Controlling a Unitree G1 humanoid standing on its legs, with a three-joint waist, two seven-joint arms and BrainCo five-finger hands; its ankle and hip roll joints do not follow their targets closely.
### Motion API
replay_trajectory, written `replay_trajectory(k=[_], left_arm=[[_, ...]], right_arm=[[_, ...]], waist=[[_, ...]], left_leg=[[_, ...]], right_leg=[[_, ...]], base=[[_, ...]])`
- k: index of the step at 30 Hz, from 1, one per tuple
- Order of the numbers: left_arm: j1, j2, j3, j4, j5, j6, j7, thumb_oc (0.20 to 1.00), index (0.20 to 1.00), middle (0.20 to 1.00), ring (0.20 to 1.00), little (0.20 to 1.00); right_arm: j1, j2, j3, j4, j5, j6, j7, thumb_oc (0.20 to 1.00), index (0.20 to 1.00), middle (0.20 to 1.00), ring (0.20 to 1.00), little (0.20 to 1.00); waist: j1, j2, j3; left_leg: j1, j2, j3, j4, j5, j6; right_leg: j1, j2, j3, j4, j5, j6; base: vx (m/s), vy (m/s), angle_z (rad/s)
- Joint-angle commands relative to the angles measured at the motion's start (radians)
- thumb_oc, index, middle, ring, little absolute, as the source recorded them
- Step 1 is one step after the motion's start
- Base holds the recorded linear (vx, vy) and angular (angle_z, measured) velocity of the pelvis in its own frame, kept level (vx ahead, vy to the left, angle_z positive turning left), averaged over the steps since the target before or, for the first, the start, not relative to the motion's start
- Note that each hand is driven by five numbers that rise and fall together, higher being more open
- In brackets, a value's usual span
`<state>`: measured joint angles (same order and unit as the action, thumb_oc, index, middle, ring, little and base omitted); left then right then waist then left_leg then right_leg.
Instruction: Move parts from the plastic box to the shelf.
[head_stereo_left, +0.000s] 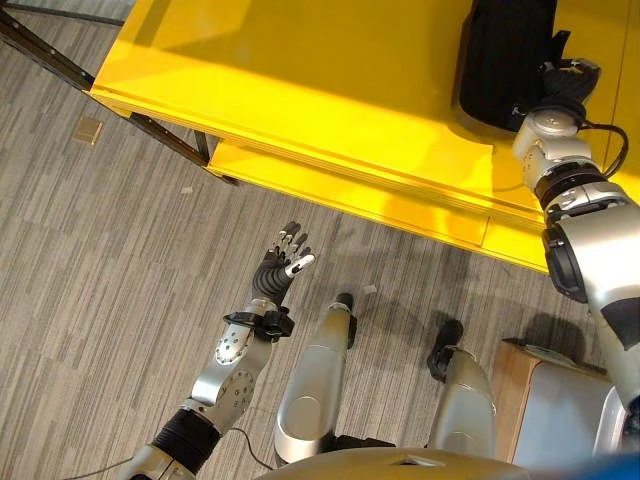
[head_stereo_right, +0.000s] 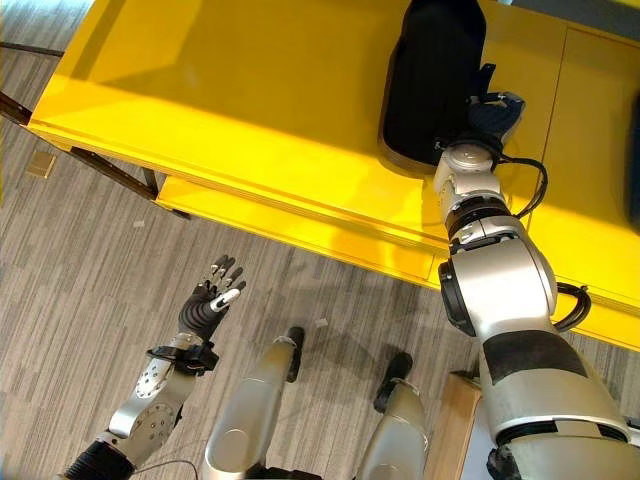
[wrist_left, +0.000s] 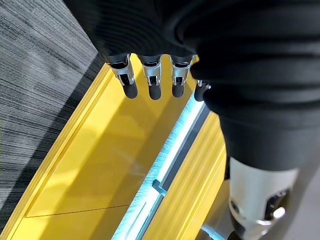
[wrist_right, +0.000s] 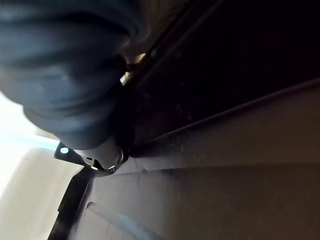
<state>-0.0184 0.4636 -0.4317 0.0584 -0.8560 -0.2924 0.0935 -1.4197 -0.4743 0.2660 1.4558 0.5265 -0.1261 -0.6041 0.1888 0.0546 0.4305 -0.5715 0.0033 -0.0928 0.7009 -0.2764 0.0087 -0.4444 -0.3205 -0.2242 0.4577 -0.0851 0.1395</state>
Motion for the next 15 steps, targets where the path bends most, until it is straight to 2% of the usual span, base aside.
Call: replay_trajectory(k=[1, 15], left_arm=[[-0.006, 0.07, 0.005, -0.135, -0.028, -0.053, -0.004, 1.0, 1.0, 1.0, 1.0, 1.0], [0.007, 0.08, 0.005, -0.142, -0.035, -0.057, -0.016, 1.0, 1.0, 1.0, 1.0, 1.0]], right_arm=[[-0.124, -0.07, 0.037, -0.021, -0.01, -0.051, -0.021, 0.2, 0.2, 0.2, 0.2, 0.2], [-0.131, -0.076, 0.062, -0.004, -0.036, -0.048, -0.019, 0.2, 0.2, 0.2, 0.2, 0.2]], waist=[[0.017, -0.017, 0.002], [0.01, -0.016, 0.003]], left_leg=[[-0.043, 0.03, -0.055, 0.014, 0.036, -0.043], [-0.057, 0.031, -0.053, 0.012, 0.042, -0.041]], right_leg=[[0.035, -0.031, 0.071, 0.088, -0.006, 0.006], [0.016, -0.027, 0.076, 0.095, -0.006, 0.003]], base=[[0.0, 0.0, 0.0], [0.0, 0.0, 0.0]])
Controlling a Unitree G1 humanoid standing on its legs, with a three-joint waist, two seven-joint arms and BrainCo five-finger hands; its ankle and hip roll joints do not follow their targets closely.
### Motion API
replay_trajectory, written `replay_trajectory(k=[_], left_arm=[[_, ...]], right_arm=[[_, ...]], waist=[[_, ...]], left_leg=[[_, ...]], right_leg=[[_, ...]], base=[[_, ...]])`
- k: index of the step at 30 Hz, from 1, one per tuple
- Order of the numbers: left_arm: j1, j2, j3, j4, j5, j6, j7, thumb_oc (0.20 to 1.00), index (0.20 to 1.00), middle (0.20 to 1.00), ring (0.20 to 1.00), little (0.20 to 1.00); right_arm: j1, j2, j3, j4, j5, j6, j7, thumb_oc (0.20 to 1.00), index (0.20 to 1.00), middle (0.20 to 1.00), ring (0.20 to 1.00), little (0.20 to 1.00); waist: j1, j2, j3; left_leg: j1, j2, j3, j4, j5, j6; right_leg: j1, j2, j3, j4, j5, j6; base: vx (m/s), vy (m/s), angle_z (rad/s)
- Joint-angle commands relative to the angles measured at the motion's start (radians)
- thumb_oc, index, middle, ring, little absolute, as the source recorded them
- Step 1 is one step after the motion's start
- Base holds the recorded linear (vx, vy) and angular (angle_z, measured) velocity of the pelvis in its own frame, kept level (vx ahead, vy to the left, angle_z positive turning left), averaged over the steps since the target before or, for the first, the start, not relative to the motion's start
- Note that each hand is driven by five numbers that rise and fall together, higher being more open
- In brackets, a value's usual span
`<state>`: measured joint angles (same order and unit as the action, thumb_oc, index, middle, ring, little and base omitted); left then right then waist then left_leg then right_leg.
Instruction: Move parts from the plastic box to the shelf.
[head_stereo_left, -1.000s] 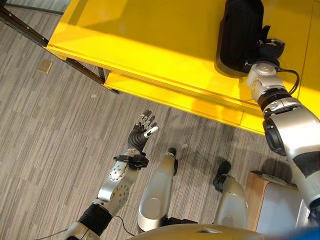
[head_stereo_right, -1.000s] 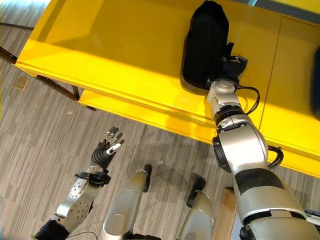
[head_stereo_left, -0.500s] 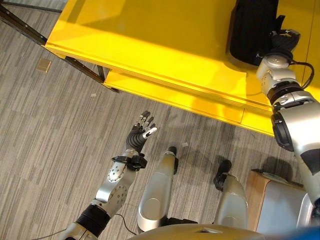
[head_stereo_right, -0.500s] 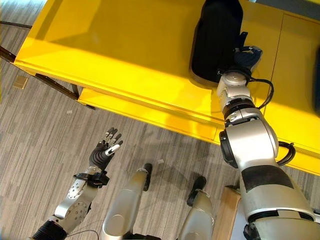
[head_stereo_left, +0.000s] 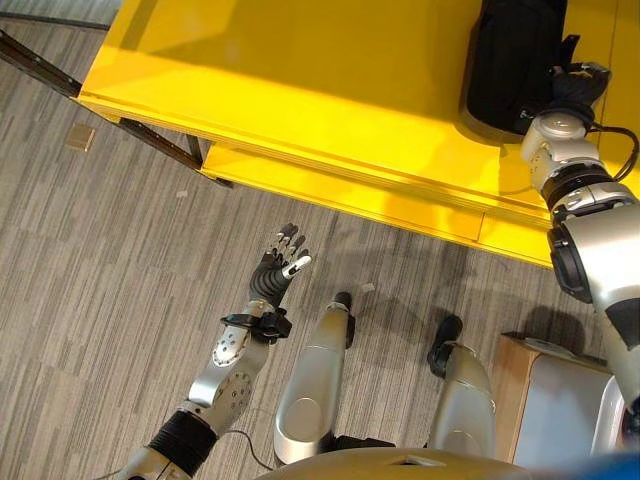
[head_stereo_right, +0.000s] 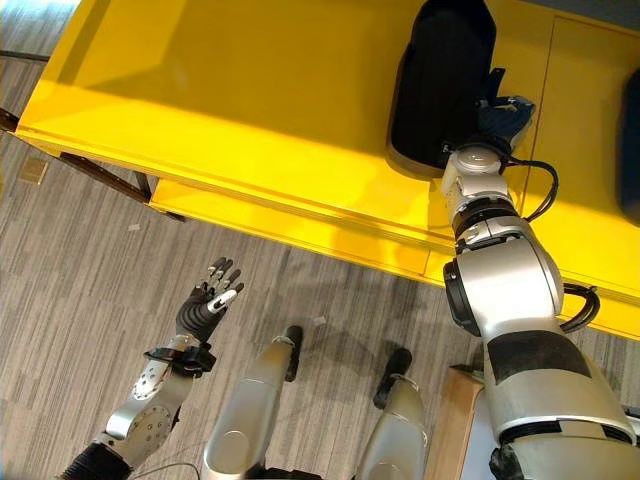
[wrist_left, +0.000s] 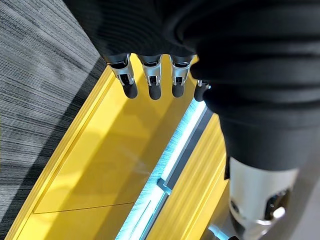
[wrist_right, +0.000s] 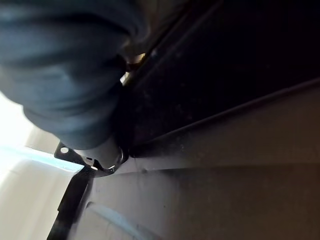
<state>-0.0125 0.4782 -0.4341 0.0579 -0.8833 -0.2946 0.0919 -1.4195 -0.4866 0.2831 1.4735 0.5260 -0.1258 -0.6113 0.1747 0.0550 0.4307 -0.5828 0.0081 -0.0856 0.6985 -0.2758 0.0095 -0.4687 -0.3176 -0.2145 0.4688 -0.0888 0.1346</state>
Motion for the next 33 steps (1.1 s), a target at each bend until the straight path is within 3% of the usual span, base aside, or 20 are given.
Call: replay_trajectory(k=[1, 6, 7, 8, 9, 26, 33], left_arm=[[0.002, 0.067, 0.008, -0.142, -0.008, -0.054, -0.014, 1.0, 1.0, 1.0, 1.0, 1.0], [0.012, 0.072, 0.006, -0.148, -0.013, -0.054, -0.021, 1.0, 1.0, 1.0, 1.0, 1.0], [0.012, 0.073, 0.006, -0.147, -0.013, -0.055, -0.02, 1.0, 1.0, 1.0, 1.0, 1.0], [0.012, 0.073, 0.006, -0.147, -0.013, -0.055, -0.02, 1.0, 1.0, 1.0, 1.0, 1.0], [0.011, 0.073, 0.006, -0.144, -0.014, -0.054, -0.019, 1.0, 1.0, 1.0, 1.0, 1.0], [0.027, 0.06, 0.033, -0.118, -0.036, -0.077, -0.011, 1.0, 1.0, 1.0, 1.0, 1.0], [0.044, 0.043, 0.062, -0.094, -0.034, -0.078, -0.011, 1.0, 1.0, 1.0, 1.0, 1.0]], right_arm=[[-0.131, -0.066, 0.047, -0.019, -0.038, -0.047, -0.01, 0.2, 0.2, 0.2, 0.2, 0.2], [-0.14, -0.067, 0.062, -0.021, -0.059, -0.045, -0.015, 0.2, 0.2, 0.2, 0.2, 0.2], [-0.143, -0.067, 0.064, -0.023, -0.062, -0.046, -0.018, 0.253, 0.253, 0.253, 0.253, 0.253], [-0.143, -0.067, 0.064, -0.023, -0.062, -0.046, -0.018, 0.498, 0.498, 0.498, 0.498, 0.498], [-0.145, -0.066, 0.061, -0.026, -0.058, -0.05, -0.021, 1.0, 1.0, 1.0, 1.0, 1.0], [-0.109, -0.034, 0.019, -0.185, -0.071, -0.12, -0.097, 1.0, 1.0, 1.0, 1.0, 1.0], [0.011, -0.007, -0.029, -0.49, -0.195, -0.142, -0.148, 1.0, 1.0, 1.0, 1.0, 1.0]], waist=[[0.023, -0.017, 0.002], [0.022, -0.018, 0.001], [0.022, -0.017, 0.002], [0.021, -0.017, 0.002], [0.02, -0.017, 0.002], [-0.012, -0.03, -0.002], [-0.037, -0.035, 0.002]], left_leg=[[-0.046, 0.026, -0.059, 0.014, 0.042, -0.042], [-0.049, 0.026, -0.06, 0.014, 0.042, -0.042], [-0.049, 0.025, -0.059, 0.014, 0.043, -0.042], [-0.049, 0.025, -0.059, 0.014, 0.043, -0.042], [-0.051, 0.025, -0.059, 0.016, 0.042, -0.043], [-0.029, 0.043, -0.053, 0.006, 0.045, -0.055], [-0.005, 0.056, -0.043, -0.018, 0.06, -0.066]], right_leg=[[0.04, -0.03, 0.066, 0.083, -0.001, 0.008], [0.036, -0.03, 0.068, 0.081, 0.001, 0.009], [0.036, -0.029, 0.068, 0.084, 0.0, 0.009], [0.036, -0.029, 0.068, 0.084, -0.001, 0.009], [0.033, -0.029, 0.07, 0.086, -0.001, 0.01], [0.037, -0.021, 0.082, 0.09, -0.004, 0.009], [0.046, -0.014, 0.091, 0.084, -0.002, 0.003]], base=[[0.0, 0.0, 0.0], [0.0, 0.0, 0.0], [0.0, 0.0, 0.0], [0.0, 0.0, 0.0], [0.0, 0.0, 0.0], [0.0, -0.003, -0.01], [-0.02, -0.015, -0.1]])
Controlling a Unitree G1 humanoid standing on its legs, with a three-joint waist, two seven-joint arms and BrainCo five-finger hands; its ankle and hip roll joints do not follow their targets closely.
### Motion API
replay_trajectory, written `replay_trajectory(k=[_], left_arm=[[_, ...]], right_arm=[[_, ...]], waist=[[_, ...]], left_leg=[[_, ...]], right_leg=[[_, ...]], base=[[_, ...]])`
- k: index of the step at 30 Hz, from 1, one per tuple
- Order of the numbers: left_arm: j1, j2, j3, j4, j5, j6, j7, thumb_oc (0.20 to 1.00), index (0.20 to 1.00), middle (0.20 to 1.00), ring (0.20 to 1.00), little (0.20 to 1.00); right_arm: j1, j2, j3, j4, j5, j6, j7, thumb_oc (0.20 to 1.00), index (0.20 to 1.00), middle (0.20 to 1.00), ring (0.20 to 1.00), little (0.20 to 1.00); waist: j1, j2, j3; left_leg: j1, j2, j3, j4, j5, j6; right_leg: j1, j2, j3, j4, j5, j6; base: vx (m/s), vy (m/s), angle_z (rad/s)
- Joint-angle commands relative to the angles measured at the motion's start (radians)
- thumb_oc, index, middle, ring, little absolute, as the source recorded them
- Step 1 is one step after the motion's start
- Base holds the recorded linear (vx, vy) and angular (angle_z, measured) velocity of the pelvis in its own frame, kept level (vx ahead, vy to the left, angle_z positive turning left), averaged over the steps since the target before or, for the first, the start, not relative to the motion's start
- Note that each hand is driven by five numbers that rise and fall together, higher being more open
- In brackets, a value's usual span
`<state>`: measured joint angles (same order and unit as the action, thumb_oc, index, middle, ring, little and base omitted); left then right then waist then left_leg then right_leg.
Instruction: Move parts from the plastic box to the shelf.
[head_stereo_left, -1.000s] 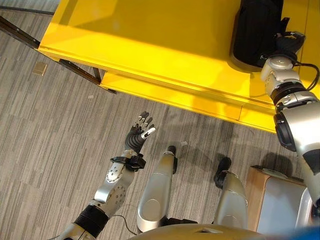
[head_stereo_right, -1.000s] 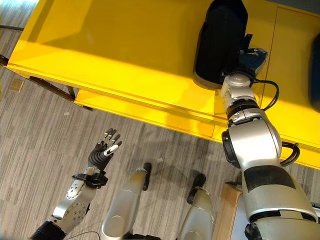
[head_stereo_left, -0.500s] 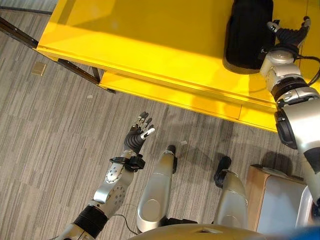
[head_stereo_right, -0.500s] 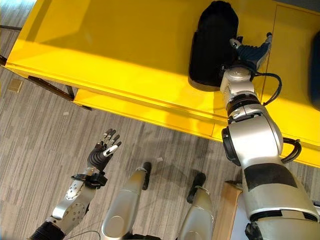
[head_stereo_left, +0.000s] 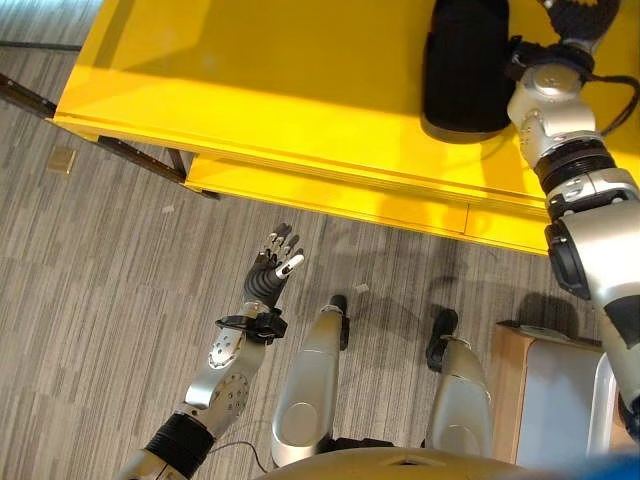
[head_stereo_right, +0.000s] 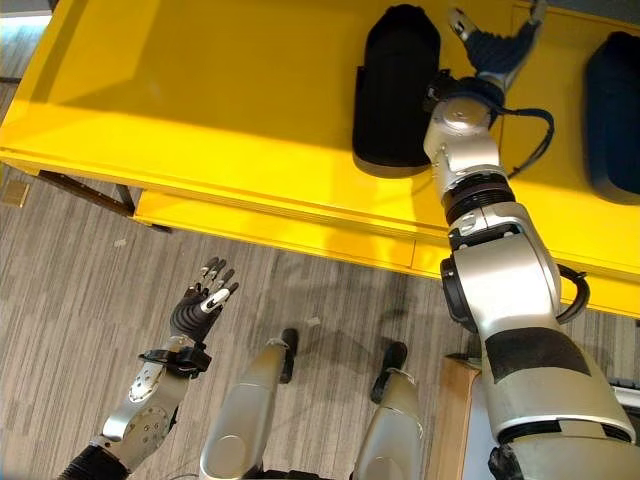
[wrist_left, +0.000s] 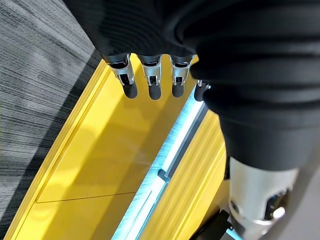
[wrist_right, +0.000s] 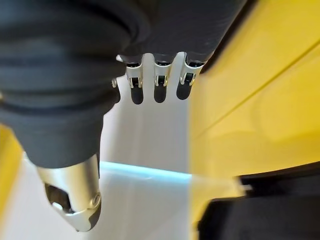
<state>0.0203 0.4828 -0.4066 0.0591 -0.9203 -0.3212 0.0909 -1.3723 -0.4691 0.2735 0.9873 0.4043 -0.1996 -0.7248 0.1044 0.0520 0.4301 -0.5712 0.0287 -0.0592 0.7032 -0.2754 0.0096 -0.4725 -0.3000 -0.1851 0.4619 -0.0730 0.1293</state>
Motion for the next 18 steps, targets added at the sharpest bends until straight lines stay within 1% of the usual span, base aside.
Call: replay_trajectory(k=[1, 2, 4, 5, 8, 11, 12, 13, 14, 15, 16, 18], left_arm=[[0.016, 0.027, 0.046, -0.082, 0.005, -0.047, -0.011, 1.0, 1.0, 1.0, 1.0, 1.0], [0.02, 0.018, 0.051, -0.075, 0.006, -0.045, -0.015, 1.0, 1.0, 1.0, 1.0, 1.0], [0.025, 0.015, 0.052, -0.069, 0.006, -0.043, -0.018, 1.0, 1.0, 1.0, 1.0, 1.0], [0.028, 0.003, 0.053, -0.056, 0.01, -0.037, -0.025, 1.0, 1.0, 1.0, 1.0, 1.0], [0.029, -0.003, 0.054, -0.054, 0.012, -0.03, -0.03, 1.0, 1.0, 1.0, 1.0, 1.0], [0.042, -0.013, 0.056, -0.05, 0.024, -0.014, -0.046, 1.0, 1.0, 1.0, 1.0, 1.0], [0.043, -0.019, 0.057, -0.046, 0.029, -0.01, -0.056, 1.0, 1.0, 1.0, 1.0, 1.0], [0.043, -0.024, 0.057, -0.043, 0.033, -0.008, -0.058, 1.0, 1.0, 1.0, 1.0, 1.0], [0.052, -0.04, 0.065, -0.037, 0.041, 0.001, -0.074, 1.0, 1.0, 1.0, 1.0, 1.0], [0.054, -0.04, 0.064, -0.037, 0.041, 0.001, -0.074, 1.0, 1.0, 1.0, 1.0, 1.0], [0.059, -0.05, 0.069, -0.035, 0.045, 0.007, -0.091, 1.0, 1.0, 1.0, 1.0, 1.0], [0.063, -0.059, 0.069, -0.035, 0.051, 0.006, -0.106, 1.0, 1.0, 1.0, 1.0, 1.0]], right_arm=[[0.049, -0.036, -0.052, -0.148, -0.138, -0.069, -0.048, 1.0, 1.0, 1.0, 1.0, 1.0], [0.115, -0.039, -0.088, -0.245, -0.172, -0.073, -0.052, 1.0, 1.0, 1.0, 1.0, 1.0], [0.149, -0.043, -0.103, -0.285, -0.187, -0.07, -0.047, 1.0, 1.0, 1.0, 1.0, 1.0], [0.242, -0.04, -0.145, -0.389, -0.22, -0.08, -0.042, 1.0, 1.0, 1.0, 1.0, 1.0], [0.304, -0.033, -0.169, -0.454, -0.238, -0.09, -0.031, 1.0, 1.0, 1.0, 1.0, 1.0], [0.445, -0.01, -0.196, -0.587, -0.298, -0.091, -0.005, 1.0, 1.0, 1.0, 1.0, 1.0], [0.511, -0.005, -0.199, -0.651, -0.33, -0.095, 0.028, 1.0, 1.0, 1.0, 1.0, 1.0], [0.554, 0.006, -0.201, -0.687, -0.345, -0.097, 0.037, 1.0, 1.0, 1.0, 1.0, 1.0], [0.677, -0.002, -0.203, -0.797, -0.416, -0.093, 0.096, 1.0, 1.0, 1.0, 1.0, 1.0], [0.681, -0.001, -0.204, -0.802, -0.417, -0.09, 0.096, 1.0, 1.0, 1.0, 1.0, 1.0], [0.76, -0.015, -0.206, -0.861, -0.468, -0.088, 0.131, 1.0, 1.0, 1.0, 1.0, 1.0], [0.838, -0.029, -0.208, -0.925, -0.511, -0.091, 0.174, 1.0, 1.0, 1.0, 1.0, 1.0]], waist=[[0.025, -0.032, 0.004], [0.018, -0.031, 0.003], [0.017, -0.032, 0.0], [0.008, -0.03, -0.004], [0.004, -0.03, -0.008], [-0.006, -0.029, -0.017], [-0.013, -0.029, -0.021], [-0.015, -0.03, -0.023], [-0.025, -0.031, -0.027], [-0.025, -0.031, -0.029], [-0.033, -0.032, -0.032], [-0.039, -0.033, -0.038]], left_leg=[[-0.001, 0.041, -0.07, -0.041, 0.07, -0.073], [0.008, 0.044, -0.069, -0.051, 0.076, -0.077], [0.016, 0.044, -0.069, -0.059, 0.08, -0.079], [0.031, 0.049, -0.07, -0.076, 0.09, -0.084], [0.042, 0.052, -0.073, -0.091, 0.1, -0.089], [0.066, 0.059, -0.075, -0.12, 0.119, -0.097], [0.072, 0.061, -0.077, -0.127, 0.124, -0.098], [0.076, 0.062, -0.078, -0.13, 0.127, -0.1], [0.083, 0.064, -0.079, -0.129, 0.128, -0.101], [0.083, 0.064, -0.079, -0.129, 0.128, -0.101], [0.091, 0.066, -0.078, -0.135, 0.129, -0.101], [0.095, 0.065, -0.076, -0.144, 0.138, -0.102]], right_leg=[[0.059, -0.029, 0.063, 0.084, -0.018, 0.005], [0.065, -0.028, 0.063, 0.082, -0.02, 0.002], [0.069, -0.028, 0.064, 0.081, -0.022, 0.001], [0.08, -0.027, 0.064, 0.076, -0.025, -0.001], [0.091, -0.026, 0.062, 0.071, -0.027, -0.004], [0.11, -0.023, 0.053, 0.06, -0.028, -0.007], [0.111, -0.023, 0.054, 0.063, -0.031, -0.008], [0.112, -0.022, 0.053, 0.065, -0.032, -0.009], [0.113, -0.025, 0.055, 0.074, -0.037, -0.008], [0.113, -0.026, 0.054, 0.074, -0.037, -0.008], [0.116, -0.026, 0.056, 0.075, -0.038, -0.006], [0.117, -0.026, 0.057, 0.073, -0.033, -0.005]], base=[[-0.03, -0.058, -0.1], [-0.03, -0.053, -0.08], [-0.01, -0.041, -0.13], [-0.02, -0.05, -0.17], [-0.01, -0.051, -0.07], [0.0, -0.063, -0.01], [0.0, -0.057, -0.02], [0.01, -0.07, 0.03], [0.01, -0.045, 0.02], [0.03, -0.033, 0.08], [0.02, -0.007, 0.05], [0.02, -0.008, 0.07]])
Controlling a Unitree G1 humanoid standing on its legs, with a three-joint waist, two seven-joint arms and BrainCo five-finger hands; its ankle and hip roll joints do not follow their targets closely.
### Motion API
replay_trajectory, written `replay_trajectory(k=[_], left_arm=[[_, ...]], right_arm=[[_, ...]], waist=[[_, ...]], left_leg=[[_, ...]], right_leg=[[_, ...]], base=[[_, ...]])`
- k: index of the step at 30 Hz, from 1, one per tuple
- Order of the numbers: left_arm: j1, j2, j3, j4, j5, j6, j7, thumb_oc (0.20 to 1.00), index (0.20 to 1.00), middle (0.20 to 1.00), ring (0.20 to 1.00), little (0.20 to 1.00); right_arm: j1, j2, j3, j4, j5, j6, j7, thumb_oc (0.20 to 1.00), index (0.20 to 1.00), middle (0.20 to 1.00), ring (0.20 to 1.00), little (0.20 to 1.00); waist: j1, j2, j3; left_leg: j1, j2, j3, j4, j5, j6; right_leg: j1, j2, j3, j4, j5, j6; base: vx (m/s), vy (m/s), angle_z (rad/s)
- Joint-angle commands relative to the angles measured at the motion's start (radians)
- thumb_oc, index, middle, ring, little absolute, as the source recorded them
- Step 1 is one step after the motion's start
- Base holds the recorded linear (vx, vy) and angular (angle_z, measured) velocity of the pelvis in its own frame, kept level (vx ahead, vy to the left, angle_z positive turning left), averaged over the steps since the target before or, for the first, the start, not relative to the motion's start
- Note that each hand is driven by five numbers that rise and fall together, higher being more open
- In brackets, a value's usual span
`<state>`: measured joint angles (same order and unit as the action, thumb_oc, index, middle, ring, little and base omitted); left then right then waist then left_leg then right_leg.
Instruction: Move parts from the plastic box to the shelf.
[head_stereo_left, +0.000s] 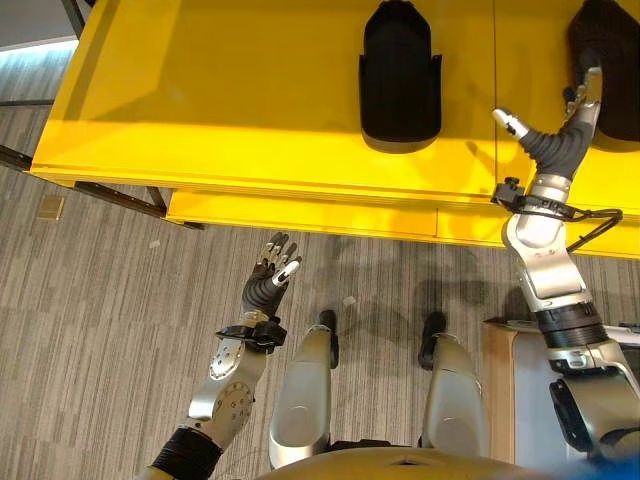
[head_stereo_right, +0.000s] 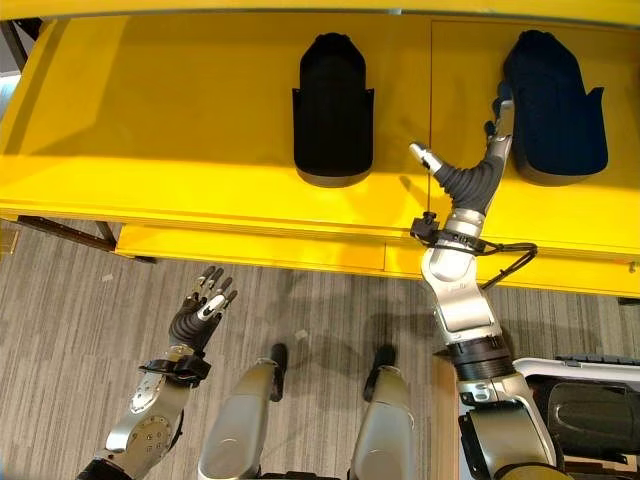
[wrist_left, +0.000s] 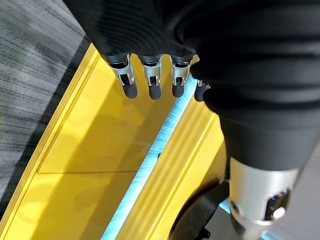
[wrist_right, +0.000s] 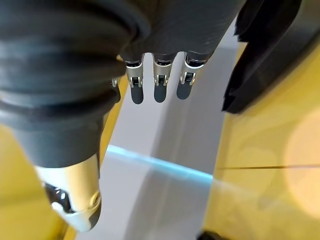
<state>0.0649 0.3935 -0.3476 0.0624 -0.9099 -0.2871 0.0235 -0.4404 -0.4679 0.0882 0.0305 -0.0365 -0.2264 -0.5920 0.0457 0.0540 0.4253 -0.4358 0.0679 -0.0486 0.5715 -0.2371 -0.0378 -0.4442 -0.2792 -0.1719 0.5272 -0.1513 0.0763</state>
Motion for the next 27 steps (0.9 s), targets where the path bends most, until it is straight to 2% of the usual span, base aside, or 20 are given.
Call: replay_trajectory(k=[1, 5, 7, 8, 9, 11, 14, 15, 20, 22, 27], left_arm=[[0.024, 0.018, 0.013, -0.037, 0.046, -0.024, -0.057, 1.0, 1.0, 1.0, 1.0, 1.0], [0.041, 0.018, 0.032, -0.046, 0.064, -0.017, -0.09, 1.0, 1.0, 1.0, 1.0, 1.0], [0.045, 0.026, 0.037, -0.046, 0.082, -0.016, -0.106, 1.0, 1.0, 1.0, 1.0, 1.0], [0.052, 0.035, 0.036, -0.051, 0.089, -0.011, -0.118, 1.0, 1.0, 1.0, 1.0, 1.0], [0.051, 0.035, 0.036, -0.051, 0.089, -0.011, -0.117, 1.0, 1.0, 1.0, 1.0, 1.0], [0.051, 0.04, 0.028, -0.046, 0.097, -0.007, -0.126, 1.0, 1.0, 1.0, 1.0, 1.0], [0.045, 0.049, 0.019, -0.05, 0.103, 0.0, -0.127, 1.0, 1.0, 1.0, 1.0, 1.0], [0.043, 0.049, 0.014, -0.05, 0.105, 0.006, -0.126, 1.0, 1.0, 1.0, 1.0, 1.0], [0.034, 0.044, 0.007, -0.043, 0.103, 0.007, -0.122, 1.0, 1.0, 1.0, 1.0, 1.0], [0.023, 0.034, -0.001, -0.039, 0.106, 0.01, -0.117, 1.0, 1.0, 1.0, 1.0, 1.0], [0.022, 0.026, 0.006, -0.04, 0.106, 0.006, -0.109, 1.0, 1.0, 1.0, 1.0, 1.0]], right_arm=[[0.028, -0.062, -0.008, -0.041, -0.139, -0.065, 0.112, 1.0, 1.0, 1.0, 1.0, 1.0], [0.23, -0.176, -0.016, -0.217, -0.246, -0.084, 0.25, 1.0, 1.0, 1.0, 1.0, 1.0], [0.272, -0.258, 0.006, -0.269, -0.302, -0.098, 0.309, 1.0, 1.0, 1.0, 1.0, 1.0], [0.286, -0.328, 0.044, -0.312, -0.328, -0.109, 0.36, 1.0, 1.0, 1.0, 1.0, 1.0], [0.286, -0.329, 0.044, -0.313, -0.327, -0.109, 0.36, 1.0, 1.0, 1.0, 1.0, 1.0], [0.256, -0.402, 0.105, -0.327, -0.401, -0.106, 0.386, 1.0, 1.0, 1.0, 1.0, 1.0], [0.181, -0.45, 0.233, -0.302, -0.46, -0.098, 0.435, 1.0, 1.0, 1.0, 1.0, 1.0], [0.146, -0.458, 0.28, -0.29, -0.503, -0.09, 0.446, 1.0, 1.0, 1.0, 1.0, 1.0], [0.069, -0.447, 0.366, -0.244, -0.559, -0.073, 0.45, 1.0, 1.0, 1.0, 1.0, 1.0], [0.002, -0.397, 0.442, -0.182, -0.588, -0.056, 0.461, 1.0, 1.0, 1.0, 1.0, 1.0], [-0.045, -0.324, 0.48, -0.11, -0.611, -0.035, 0.437, 1.0, 1.0, 1.0, 1.0, 1.0]], waist=[[0.009, -0.042, -0.036], [-0.01, -0.056, -0.052], [-0.011, -0.061, -0.058], [-0.01, -0.065, -0.06], [-0.012, -0.065, -0.063], [-0.009, -0.067, -0.067], [0.001, -0.068, -0.071], [0.004, -0.068, -0.073], [0.012, -0.066, -0.075], [0.018, -0.064, -0.073], [0.024, -0.06, -0.07]], left_leg=[[-0.034, 0.033, -0.086, -0.009, 0.093, -0.056], [-0.031, 0.034, -0.09, -0.027, 0.108, -0.058], [-0.024, 0.037, -0.092, -0.037, 0.111, -0.061], [-0.02, 0.04, -0.093, -0.032, 0.104, -0.063], [-0.023, 0.037, -0.094, -0.041, 0.115, -0.062], [-0.021, 0.038, -0.097, -0.046, 0.117, -0.063], [-0.016, 0.04, -0.099, -0.057, 0.125, -0.066], [-0.017, 0.04, -0.102, -0.058, 0.126, -0.066], [-0.018, 0.037, -0.107, -0.055, 0.124, -0.066], [-0.019, 0.035, -0.109, -0.049, 0.12, -0.065], [-0.023, 0.032, -0.111, -0.044, 0.117, -0.062]], right_leg=[[0.091, -0.048, 0.046, 0.015, 0.037, 0.052], [0.094, -0.049, 0.042, 0.006, 0.049, 0.058], [0.098, -0.048, 0.042, 0.002, 0.05, 0.061], [0.1, -0.045, 0.045, 0.009, 0.044, 0.062], [0.097, -0.047, 0.044, 0.001, 0.053, 0.062], [0.101, -0.047, 0.044, 0.0, 0.052, 0.062], [0.106, -0.046, 0.039, -0.003, 0.053, 0.063], [0.107, -0.047, 0.037, -0.002, 0.052, 0.063], [0.108, -0.049, 0.036, 0.004, 0.05, 0.063], [0.109, -0.05, 0.038, 0.01, 0.046, 0.061], [0.108, -0.051, 0.038, 0.018, 0.039, 0.059]], base=[[0.02, -0.019, 0.04], [0.0, 0.0, 0.0], [0.0, 0.0, 0.0], [-0.01, -0.02, 0.03], [0.01, -0.021, 0.05], [0.0, -0.01, 0.02], [0.0, 0.0, 0.0], [0.0, 0.0, 0.0], [0.0, 0.0, 0.0], [0.0, 0.0, 0.0], [0.0, 0.0, 0.0]])
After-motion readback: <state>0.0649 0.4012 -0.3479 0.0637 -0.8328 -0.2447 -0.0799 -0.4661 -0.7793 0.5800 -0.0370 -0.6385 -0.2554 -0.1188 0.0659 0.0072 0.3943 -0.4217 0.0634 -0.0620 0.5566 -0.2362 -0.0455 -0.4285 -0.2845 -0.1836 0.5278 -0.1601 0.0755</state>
